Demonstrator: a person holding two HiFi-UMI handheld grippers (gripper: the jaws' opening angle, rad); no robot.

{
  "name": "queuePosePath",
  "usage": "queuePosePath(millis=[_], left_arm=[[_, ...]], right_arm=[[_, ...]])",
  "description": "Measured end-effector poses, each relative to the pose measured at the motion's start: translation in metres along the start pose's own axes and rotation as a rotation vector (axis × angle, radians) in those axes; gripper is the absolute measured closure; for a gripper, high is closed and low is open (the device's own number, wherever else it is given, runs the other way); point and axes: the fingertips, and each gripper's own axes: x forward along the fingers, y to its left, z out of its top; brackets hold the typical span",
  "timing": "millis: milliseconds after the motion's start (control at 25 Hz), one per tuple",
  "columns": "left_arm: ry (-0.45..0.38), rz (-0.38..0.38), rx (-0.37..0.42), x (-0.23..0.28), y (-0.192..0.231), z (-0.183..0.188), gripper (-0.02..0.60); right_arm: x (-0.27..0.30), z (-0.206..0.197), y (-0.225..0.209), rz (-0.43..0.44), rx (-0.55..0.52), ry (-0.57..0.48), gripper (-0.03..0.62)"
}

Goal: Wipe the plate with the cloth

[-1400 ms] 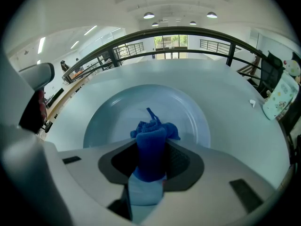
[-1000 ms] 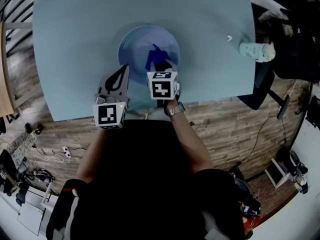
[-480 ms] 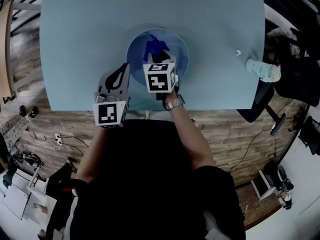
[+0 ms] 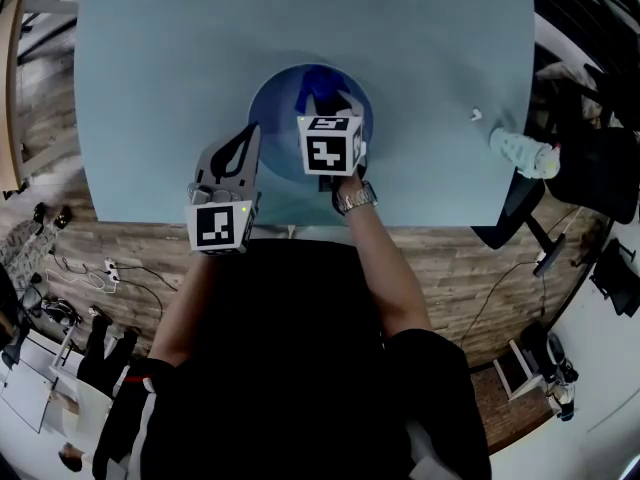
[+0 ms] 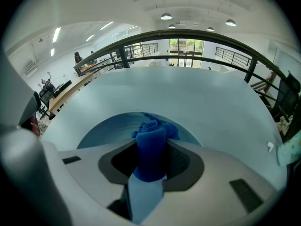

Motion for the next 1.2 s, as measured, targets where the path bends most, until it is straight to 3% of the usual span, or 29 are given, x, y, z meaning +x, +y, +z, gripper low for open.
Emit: queuePosePath(millis=[360,520,1200], left_arm=[[0.017,-0.040,0.017,0.007,-0.008,-0.001,0.580],[-0.025,-0.081,0.037,0.007,-0.015,0.001,0.580],[-0.037,-0.111,0.053,-0.022,-0.011,-0.004,0.581]], right_arm=[[-0.015,-0.012,-0.026,-0.056,0.082,0.021,0.474],[-0.020,-0.023,-0.032,-0.077,0.108,0.024,0.474],[-0.048,-0.071,-0.030,-0.150,0.204,0.045,0.474]])
